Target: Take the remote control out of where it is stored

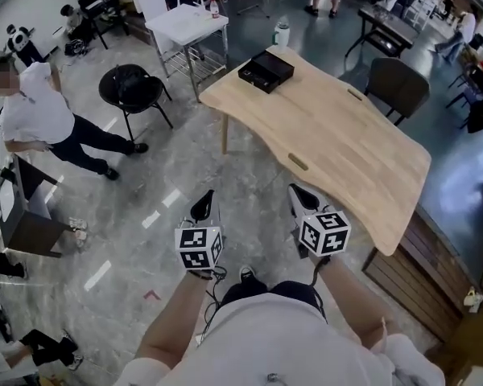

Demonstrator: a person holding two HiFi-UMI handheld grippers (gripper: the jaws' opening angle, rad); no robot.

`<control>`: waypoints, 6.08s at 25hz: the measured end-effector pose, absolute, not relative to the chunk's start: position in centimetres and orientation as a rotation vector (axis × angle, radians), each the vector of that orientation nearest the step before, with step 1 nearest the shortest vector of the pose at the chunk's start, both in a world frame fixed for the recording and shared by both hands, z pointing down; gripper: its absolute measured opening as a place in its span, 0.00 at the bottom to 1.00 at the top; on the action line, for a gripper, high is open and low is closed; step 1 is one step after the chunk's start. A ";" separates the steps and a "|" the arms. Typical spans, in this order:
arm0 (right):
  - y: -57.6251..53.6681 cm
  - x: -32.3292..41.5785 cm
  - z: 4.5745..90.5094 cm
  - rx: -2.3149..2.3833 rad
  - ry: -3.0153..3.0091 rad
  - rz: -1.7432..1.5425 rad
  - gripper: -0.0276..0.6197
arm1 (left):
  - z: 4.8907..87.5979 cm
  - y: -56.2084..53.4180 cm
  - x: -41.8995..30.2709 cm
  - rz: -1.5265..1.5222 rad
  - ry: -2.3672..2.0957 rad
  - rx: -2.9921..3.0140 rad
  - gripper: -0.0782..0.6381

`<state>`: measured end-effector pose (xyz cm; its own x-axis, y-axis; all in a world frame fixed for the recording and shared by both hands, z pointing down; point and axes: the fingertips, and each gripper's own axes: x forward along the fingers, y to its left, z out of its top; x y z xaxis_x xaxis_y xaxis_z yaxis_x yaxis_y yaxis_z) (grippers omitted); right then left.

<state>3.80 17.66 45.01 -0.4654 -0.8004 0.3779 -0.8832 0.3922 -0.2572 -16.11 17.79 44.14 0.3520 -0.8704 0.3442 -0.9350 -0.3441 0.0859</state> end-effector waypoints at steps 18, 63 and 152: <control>-11.0 2.9 47.9 1.416 -2.462 0.646 0.08 | 45.7 -9.3 -17.1 0.373 -1.635 2.301 0.11; -61.4 2.5 69.8 1.232 -1.996 0.936 0.08 | 62.7 -63.0 -9.4 0.756 -0.922 2.376 0.11; -57.9 15.6 39.4 2.012 -2.275 0.722 0.39 | 39.0 -65.9 0.8 0.320 -0.863 2.809 0.11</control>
